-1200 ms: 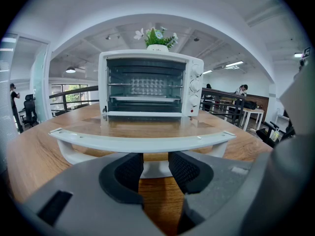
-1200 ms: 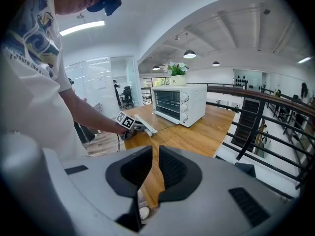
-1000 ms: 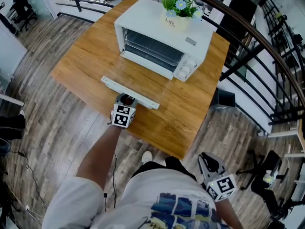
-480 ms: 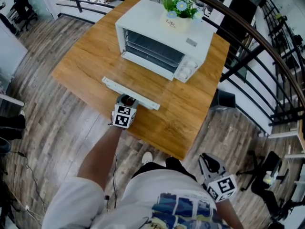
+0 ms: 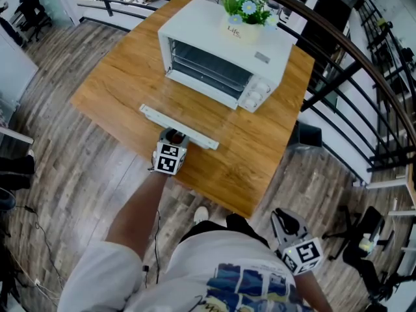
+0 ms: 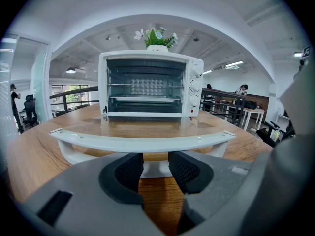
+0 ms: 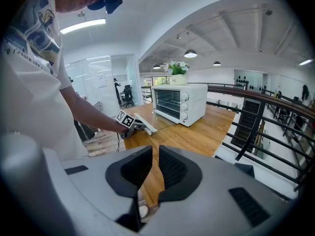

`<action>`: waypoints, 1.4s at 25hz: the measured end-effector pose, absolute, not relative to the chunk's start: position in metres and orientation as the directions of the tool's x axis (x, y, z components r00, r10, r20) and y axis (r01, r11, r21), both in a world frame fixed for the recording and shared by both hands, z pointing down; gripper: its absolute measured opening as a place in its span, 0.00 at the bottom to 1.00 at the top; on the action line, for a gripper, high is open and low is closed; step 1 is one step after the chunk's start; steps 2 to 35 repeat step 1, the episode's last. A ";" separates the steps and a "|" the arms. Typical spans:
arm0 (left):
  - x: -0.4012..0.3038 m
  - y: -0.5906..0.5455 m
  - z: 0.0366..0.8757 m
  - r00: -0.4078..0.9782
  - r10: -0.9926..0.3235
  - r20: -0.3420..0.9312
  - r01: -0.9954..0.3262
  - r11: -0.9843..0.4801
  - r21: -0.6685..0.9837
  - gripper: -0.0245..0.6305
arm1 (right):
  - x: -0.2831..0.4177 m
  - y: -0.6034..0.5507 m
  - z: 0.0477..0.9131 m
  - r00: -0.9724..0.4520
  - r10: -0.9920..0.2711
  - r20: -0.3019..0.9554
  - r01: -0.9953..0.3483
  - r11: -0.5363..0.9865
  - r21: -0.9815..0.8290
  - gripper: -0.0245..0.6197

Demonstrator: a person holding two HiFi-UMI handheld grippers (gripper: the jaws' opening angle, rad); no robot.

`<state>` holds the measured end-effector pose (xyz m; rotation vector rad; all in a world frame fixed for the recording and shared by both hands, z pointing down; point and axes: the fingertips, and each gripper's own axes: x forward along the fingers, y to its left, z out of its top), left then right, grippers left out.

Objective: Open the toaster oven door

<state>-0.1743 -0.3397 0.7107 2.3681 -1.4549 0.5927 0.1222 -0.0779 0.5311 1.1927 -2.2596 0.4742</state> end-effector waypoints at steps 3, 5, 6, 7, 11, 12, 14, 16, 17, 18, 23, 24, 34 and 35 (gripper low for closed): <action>-0.174 -0.341 0.711 0.402 -0.773 0.490 -0.896 -0.443 0.037 0.27 | 0.122 -0.079 0.532 -0.465 -0.647 0.605 -0.835 0.547 -0.057 0.10; -0.174 -0.341 0.711 0.402 -0.773 0.490 -0.896 -0.443 0.037 0.27 | 0.122 -0.079 0.532 -0.465 -0.647 0.605 -0.835 0.547 -0.057 0.10; -0.174 -0.341 0.711 0.402 -0.773 0.490 -0.896 -0.443 0.037 0.27 | 0.122 -0.079 0.532 -0.465 -0.647 0.605 -0.835 0.547 -0.057 0.10; -0.174 -0.341 0.711 0.402 -0.773 0.490 -0.896 -0.443 0.037 0.27 | 0.122 -0.079 0.532 -0.465 -0.647 0.605 -0.835 0.547 -0.057 0.10; -0.174 -0.341 0.711 0.402 -0.773 0.490 -0.896 -0.443 0.037 0.27 | 0.122 -0.079 0.532 -0.465 -0.647 0.605 -0.835 0.547 -0.057 0.10; -0.174 -0.341 0.711 0.402 -0.773 0.490 -0.896 -0.443 0.037 0.27 | 0.122 -0.079 0.532 -0.465 -0.647 0.605 -0.835 0.547 -0.057 0.10; -0.174 -0.341 0.711 0.402 -0.773 0.490 -0.896 -0.443 0.037 0.27 | 0.122 -0.079 0.532 -0.465 -0.647 0.605 -0.835 0.547 -0.057 0.10; -0.174 -0.341 0.711 0.402 -0.773 0.490 -0.896 -0.443 0.037 0.27 | 0.122 -0.079 0.532 -0.465 -0.647 0.605 -0.835 0.547 -0.057 0.10; -0.174 -0.341 0.711 0.402 -0.773 0.490 -0.896 -0.443 0.037 0.27 | 0.122 -0.079 0.532 -0.465 -0.647 0.605 -0.835 0.547 -0.057 0.10; -0.174 -0.341 0.711 0.402 -0.773 0.490 -0.896 -0.443 0.037 0.27 | 0.122 -0.079 0.532 -0.465 -0.647 0.605 -0.835 0.547 -0.057 0.10; -0.174 -0.341 0.711 0.402 -0.773 0.490 -0.896 -0.443 0.037 0.27 | 0.122 -0.079 0.532 -0.465 -0.647 0.605 -0.835 0.547 -0.057 0.10; -0.174 -0.341 0.711 0.402 -0.773 0.490 -0.896 -0.443 0.037 0.27 | 0.122 -0.079 0.532 -0.465 -0.647 0.605 -0.835 0.547 -0.057 0.10; -0.174 -0.341 0.711 0.402 -0.773 0.490 -0.896 -0.443 0.037 0.27 | 0.122 -0.079 0.532 -0.465 -0.647 0.605 -0.835 0.547 -0.057 0.10; -0.174 -0.341 0.711 0.402 -0.773 0.490 -0.896 -0.443 0.037 0.27 | 0.122 -0.079 0.532 -0.465 -0.647 0.605 -0.835 0.547 -0.057 0.10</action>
